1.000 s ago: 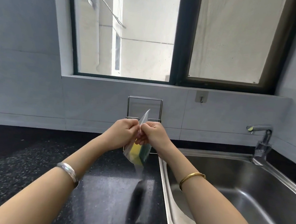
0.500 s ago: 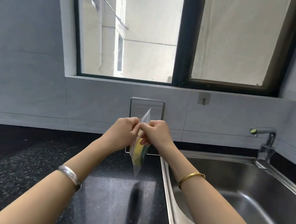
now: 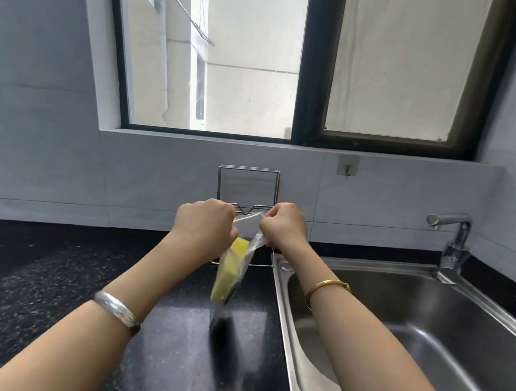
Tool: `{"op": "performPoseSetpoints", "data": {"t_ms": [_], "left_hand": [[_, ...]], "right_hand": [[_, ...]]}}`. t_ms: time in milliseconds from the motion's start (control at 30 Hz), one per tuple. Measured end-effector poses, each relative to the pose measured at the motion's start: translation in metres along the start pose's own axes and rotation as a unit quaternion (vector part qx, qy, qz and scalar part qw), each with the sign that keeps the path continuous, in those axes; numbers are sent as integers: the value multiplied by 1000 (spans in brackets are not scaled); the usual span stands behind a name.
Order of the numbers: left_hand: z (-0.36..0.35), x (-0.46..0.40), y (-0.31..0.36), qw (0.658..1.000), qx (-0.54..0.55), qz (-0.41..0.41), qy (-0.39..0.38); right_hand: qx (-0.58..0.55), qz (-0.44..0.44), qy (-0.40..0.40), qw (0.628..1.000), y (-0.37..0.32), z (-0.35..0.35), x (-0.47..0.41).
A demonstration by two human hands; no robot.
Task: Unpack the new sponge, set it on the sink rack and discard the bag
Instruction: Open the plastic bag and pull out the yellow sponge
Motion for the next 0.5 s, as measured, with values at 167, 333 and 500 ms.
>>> {"op": "performPoseSetpoints", "data": {"t_ms": [167,333,500], "left_hand": [[-21,-3,-5,986,117,37,-112],[-41,4,-1,973,90,27,-211],[-36,-2,-8,981,114,44,-154]], "right_hand": [[16,31,-4,999,-3,-4,0],[-5,17,-112,994,-15,-24,11],[-35,-75,-254,964,-7,-53,30]]}}
Point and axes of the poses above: each hand's wrist, its own x-axis away from the middle knuckle, its own z-axis out of the back of the hand, y = z × x, the point moved 7 cm from there along -x, towards the middle knuckle, and after that the axes turned 9 degrees about -x, right-handed, at the moved point
